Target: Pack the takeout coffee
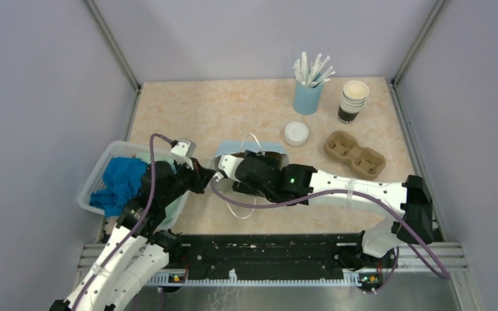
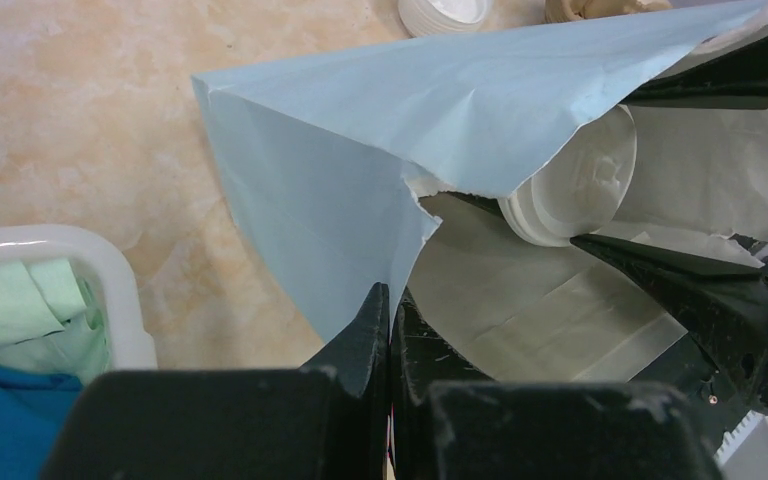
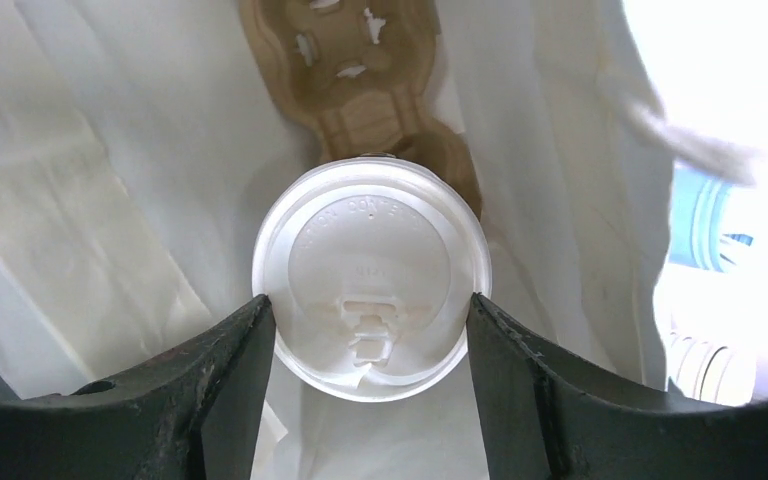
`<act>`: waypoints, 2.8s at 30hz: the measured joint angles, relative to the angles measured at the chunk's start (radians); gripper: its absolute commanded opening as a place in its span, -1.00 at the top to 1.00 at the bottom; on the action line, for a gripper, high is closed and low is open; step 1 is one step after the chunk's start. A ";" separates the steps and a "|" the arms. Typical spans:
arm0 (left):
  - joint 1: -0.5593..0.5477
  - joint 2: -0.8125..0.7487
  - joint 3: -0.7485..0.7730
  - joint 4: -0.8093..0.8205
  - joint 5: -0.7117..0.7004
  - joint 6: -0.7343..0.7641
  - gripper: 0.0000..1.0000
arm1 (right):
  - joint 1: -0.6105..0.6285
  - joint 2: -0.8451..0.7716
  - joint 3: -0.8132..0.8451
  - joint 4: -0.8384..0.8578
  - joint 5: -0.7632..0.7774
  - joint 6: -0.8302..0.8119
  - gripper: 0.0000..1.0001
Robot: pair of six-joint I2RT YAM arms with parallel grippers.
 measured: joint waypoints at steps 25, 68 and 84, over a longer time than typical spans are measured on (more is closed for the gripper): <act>0.000 0.006 -0.006 -0.007 -0.039 0.000 1.00 | -0.094 0.019 0.018 -0.011 -0.284 -0.258 -0.29; -0.010 0.034 -0.014 0.022 0.004 0.004 1.00 | -0.220 0.010 -0.117 0.227 -0.189 -0.421 -0.28; -0.013 0.042 -0.014 0.022 -0.001 0.005 1.00 | -0.249 0.027 -0.130 0.309 -0.261 -0.433 -0.27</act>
